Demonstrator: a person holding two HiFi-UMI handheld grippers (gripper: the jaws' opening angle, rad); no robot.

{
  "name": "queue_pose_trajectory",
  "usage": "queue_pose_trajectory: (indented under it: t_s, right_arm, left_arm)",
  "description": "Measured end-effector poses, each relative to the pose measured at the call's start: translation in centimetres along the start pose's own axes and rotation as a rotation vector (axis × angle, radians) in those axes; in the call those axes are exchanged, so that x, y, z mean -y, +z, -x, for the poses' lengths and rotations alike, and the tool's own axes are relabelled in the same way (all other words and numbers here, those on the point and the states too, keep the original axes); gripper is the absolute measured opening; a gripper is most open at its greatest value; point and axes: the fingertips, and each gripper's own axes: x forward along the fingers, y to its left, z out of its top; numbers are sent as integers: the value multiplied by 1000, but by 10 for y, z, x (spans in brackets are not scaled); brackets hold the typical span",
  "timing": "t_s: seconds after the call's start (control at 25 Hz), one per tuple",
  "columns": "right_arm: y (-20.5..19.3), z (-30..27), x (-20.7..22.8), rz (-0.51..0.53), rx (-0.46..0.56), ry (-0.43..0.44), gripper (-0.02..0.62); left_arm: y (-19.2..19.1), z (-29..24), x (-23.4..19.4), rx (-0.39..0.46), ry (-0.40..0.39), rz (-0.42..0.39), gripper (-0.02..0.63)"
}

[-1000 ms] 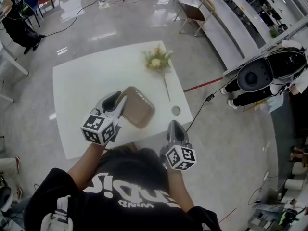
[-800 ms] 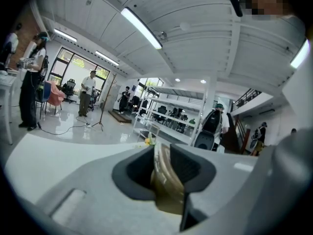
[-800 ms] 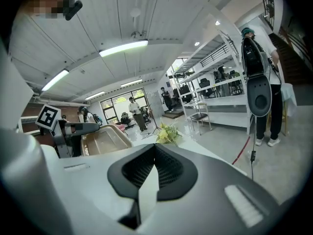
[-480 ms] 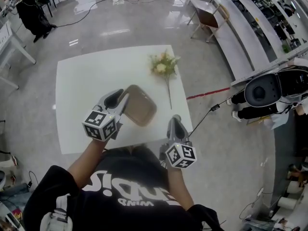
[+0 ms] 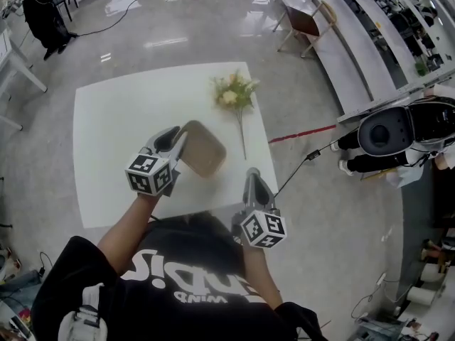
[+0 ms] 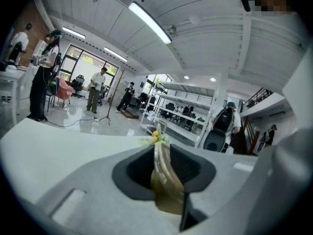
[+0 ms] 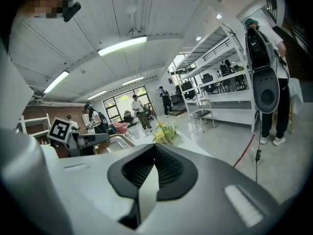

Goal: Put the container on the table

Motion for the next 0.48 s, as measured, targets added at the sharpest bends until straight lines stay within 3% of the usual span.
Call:
queue_pose_trajectory:
  t_s: [0.48]
  right_arm:
    - [-2,-11,6,2,-17,-3,0]
  left_arm:
    - [-28,-40,-37,-47,41,78,100]
